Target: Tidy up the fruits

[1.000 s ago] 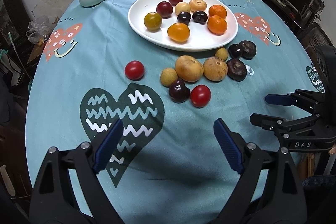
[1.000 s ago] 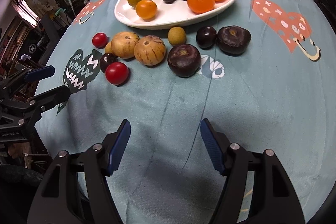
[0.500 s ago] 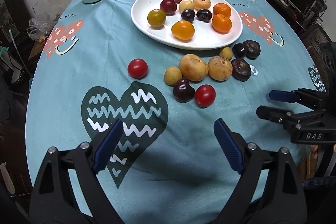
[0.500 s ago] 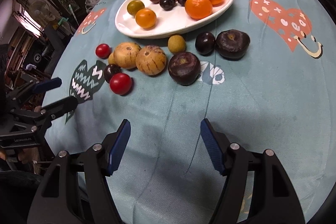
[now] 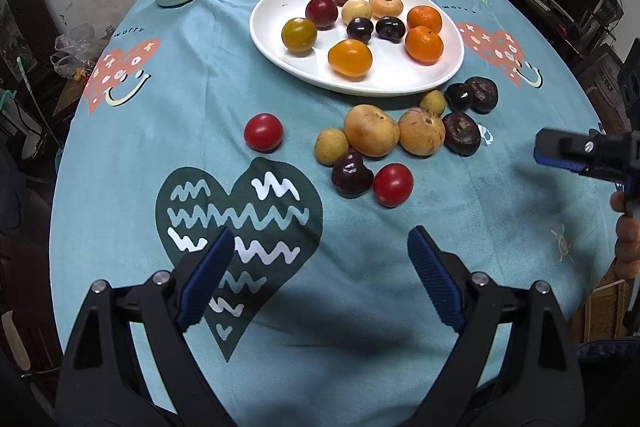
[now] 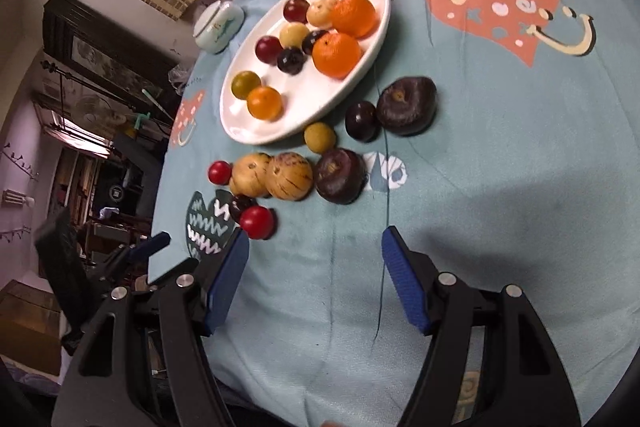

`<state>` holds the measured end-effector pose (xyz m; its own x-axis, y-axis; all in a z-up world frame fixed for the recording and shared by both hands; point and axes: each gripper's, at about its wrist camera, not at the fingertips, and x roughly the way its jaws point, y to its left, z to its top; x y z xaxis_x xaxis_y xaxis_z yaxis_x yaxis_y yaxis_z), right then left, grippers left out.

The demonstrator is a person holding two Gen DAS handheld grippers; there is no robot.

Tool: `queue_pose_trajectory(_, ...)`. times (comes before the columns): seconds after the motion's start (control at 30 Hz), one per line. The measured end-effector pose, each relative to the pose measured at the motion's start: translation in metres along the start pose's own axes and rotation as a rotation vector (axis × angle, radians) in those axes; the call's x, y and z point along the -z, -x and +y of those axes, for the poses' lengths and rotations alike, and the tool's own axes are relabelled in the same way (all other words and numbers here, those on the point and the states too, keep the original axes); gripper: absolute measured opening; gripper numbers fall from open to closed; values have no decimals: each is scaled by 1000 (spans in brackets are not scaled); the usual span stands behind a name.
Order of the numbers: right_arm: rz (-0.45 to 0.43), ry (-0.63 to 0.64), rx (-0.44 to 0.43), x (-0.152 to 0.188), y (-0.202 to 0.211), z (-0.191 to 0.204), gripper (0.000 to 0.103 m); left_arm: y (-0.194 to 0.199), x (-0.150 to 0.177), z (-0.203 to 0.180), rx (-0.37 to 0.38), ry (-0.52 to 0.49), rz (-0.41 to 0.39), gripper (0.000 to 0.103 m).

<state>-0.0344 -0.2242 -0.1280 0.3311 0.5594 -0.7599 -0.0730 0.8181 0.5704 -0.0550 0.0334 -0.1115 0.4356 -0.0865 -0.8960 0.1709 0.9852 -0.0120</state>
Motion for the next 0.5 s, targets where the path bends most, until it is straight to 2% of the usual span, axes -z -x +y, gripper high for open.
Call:
queue_pose_trajectory(0.13,-26,-23,-80,-9,11,3,69,1,0,-1,-1,-2,-6,90)
queue_pose_trajectory(0.2,-45,40,-44,-9,14,13,69,2,-1,1,-2,0,-6,90)
queue_pose_trajectory(0.3,-23,147,37,-3,-1,31,72,3,-1,5,-12,12,-6,90)
queue_pose_trajectory(0.37,17,224,78,6,-18,42,72,5,1,10,-21,21,-4,90)
queue_pose_trajectory(0.43,85,294,91,14,-41,55,72,6,4,16,-28,32,-2,90)
queue_pose_trajectory(0.5,116,342,95,19,-57,67,72,8,7,24,-35,55,1,90)
